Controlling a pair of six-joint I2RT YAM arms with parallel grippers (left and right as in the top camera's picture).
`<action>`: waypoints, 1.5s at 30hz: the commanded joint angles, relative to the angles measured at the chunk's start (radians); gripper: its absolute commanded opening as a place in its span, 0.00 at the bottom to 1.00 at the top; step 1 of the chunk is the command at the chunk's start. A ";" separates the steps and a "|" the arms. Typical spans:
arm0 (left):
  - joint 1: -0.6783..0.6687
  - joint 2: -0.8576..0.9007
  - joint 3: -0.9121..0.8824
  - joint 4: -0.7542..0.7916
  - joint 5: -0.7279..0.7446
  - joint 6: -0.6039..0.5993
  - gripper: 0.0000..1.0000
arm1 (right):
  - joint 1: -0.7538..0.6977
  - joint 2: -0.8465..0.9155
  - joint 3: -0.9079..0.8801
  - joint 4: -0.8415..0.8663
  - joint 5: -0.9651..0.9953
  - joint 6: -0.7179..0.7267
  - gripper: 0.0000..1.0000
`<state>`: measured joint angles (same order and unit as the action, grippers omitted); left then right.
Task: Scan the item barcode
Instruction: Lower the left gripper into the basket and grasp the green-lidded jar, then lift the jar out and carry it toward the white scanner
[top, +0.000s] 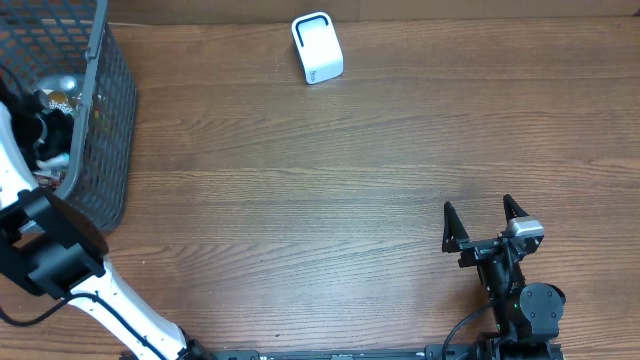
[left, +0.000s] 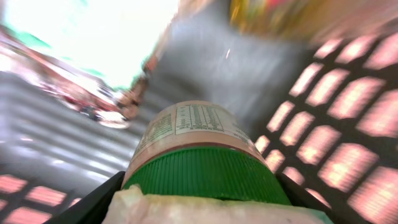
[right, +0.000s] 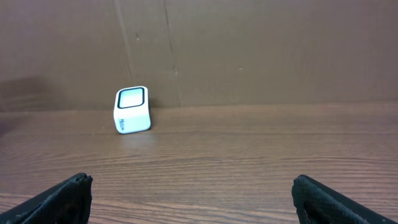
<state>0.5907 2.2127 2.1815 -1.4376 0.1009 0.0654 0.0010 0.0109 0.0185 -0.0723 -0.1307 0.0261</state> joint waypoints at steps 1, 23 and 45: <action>-0.002 -0.008 0.243 -0.106 0.004 -0.050 0.53 | 0.005 -0.006 -0.011 0.002 -0.002 -0.001 1.00; -0.211 -0.246 0.621 -0.252 0.174 -0.166 0.38 | 0.005 -0.006 -0.011 0.002 -0.002 -0.001 1.00; -1.103 -0.148 0.152 -0.232 -0.093 -0.284 0.44 | 0.005 -0.006 -0.011 0.002 -0.002 -0.001 1.00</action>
<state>-0.4423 2.0029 2.4130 -1.6833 0.0708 -0.1925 0.0010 0.0113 0.0185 -0.0731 -0.1310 0.0261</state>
